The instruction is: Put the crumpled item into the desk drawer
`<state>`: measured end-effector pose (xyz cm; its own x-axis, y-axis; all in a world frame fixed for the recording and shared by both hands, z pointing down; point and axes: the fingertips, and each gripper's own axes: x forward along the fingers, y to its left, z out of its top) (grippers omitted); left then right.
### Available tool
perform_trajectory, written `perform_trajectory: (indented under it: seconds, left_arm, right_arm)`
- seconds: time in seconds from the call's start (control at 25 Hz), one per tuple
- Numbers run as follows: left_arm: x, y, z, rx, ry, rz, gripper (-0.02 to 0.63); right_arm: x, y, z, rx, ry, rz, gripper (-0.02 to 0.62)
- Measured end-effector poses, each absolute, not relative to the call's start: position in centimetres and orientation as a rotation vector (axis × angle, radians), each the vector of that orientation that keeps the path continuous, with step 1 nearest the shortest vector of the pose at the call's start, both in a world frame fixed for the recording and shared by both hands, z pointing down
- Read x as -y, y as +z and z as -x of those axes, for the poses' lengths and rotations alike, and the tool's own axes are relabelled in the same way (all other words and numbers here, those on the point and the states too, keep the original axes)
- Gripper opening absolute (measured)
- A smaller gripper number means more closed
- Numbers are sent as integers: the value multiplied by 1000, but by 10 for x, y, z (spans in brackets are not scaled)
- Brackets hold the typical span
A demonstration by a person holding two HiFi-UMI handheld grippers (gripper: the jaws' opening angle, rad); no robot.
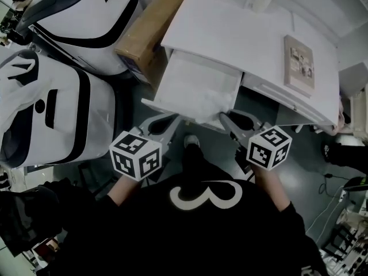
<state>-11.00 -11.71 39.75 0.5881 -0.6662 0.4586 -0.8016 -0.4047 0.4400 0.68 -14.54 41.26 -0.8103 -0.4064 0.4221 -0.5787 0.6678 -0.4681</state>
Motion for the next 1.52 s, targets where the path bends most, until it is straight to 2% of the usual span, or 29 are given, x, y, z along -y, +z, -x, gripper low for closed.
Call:
perform_trajectory:
  seconds: [0.68, 1.52]
  left_arm:
    - [222, 421, 132, 1223, 298, -2091, 9]
    - [241, 433, 172, 1295, 321, -2042, 9]
  right_arm:
    - [254, 482, 13, 2457, 853, -666, 51]
    - [281, 597, 25, 2194, 743, -611, 52]
